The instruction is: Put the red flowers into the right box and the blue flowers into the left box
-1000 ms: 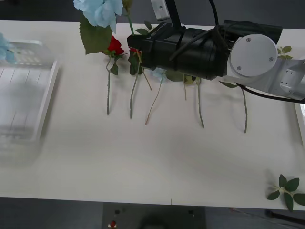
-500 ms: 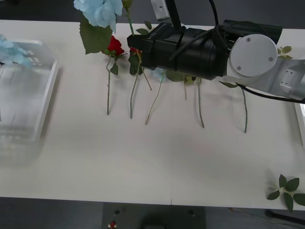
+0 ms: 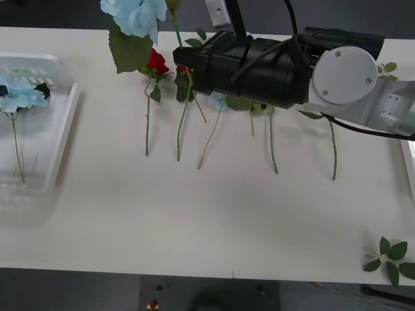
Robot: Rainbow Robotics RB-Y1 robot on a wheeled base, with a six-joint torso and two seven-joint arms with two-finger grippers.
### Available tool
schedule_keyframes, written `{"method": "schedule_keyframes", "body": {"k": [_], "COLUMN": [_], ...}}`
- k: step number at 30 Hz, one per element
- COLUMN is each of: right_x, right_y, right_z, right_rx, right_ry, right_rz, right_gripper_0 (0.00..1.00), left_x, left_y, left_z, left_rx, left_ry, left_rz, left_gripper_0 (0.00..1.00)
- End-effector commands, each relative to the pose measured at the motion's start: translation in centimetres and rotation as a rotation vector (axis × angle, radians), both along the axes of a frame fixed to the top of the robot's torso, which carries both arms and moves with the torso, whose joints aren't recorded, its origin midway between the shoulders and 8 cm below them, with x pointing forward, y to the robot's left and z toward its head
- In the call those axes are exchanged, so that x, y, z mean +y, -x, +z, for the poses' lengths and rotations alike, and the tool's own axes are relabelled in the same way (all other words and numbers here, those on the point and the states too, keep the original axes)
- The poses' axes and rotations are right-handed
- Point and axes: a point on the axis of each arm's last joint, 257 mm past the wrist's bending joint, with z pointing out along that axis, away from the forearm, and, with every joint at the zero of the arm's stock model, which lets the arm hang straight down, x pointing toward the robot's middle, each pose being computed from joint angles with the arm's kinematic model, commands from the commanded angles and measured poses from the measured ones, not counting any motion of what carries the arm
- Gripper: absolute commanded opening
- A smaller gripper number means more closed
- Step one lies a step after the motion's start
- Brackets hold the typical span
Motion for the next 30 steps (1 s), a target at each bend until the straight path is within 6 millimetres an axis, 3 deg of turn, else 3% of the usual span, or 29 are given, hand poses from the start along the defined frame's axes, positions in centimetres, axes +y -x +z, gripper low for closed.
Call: {"method": "schedule_keyframes", "body": {"k": [1, 9, 13, 22, 30], "right_x": [0.7, 0.7, 0.7, 0.7, 0.7], "right_y": [0.3, 0.3, 0.3, 0.3, 0.3], "right_z": [2.7, 2.7, 2.7, 2.7, 2.7], "right_rx": [-0.033, -0.033, -0.033, -0.033, -0.033], "right_ry": [-0.022, -0.022, -0.022, -0.022, -0.022], "right_rz": [0.015, 0.015, 0.015, 0.015, 0.015], "right_gripper_0": [0.0, 0.0, 0.0, 0.0, 0.0], "left_x": [-1.9, -7.2, -12.1, -21.4, -25.5], "left_y": [0.3, 1.7, 3.5, 6.6, 7.7], "left_z": [3.5, 4.0, 5.4, 7.9, 8.9], "left_rx": [0.002, 0.051, 0.026, -0.145, -0.298], "left_ry": [-0.031, 0.025, 0.146, 0.232, 0.225], "left_rz": [-0.091, -0.339, -0.555, -0.958, -1.123], "left_gripper_0": [0.98, 0.98, 0.98, 0.98, 0.98]}}
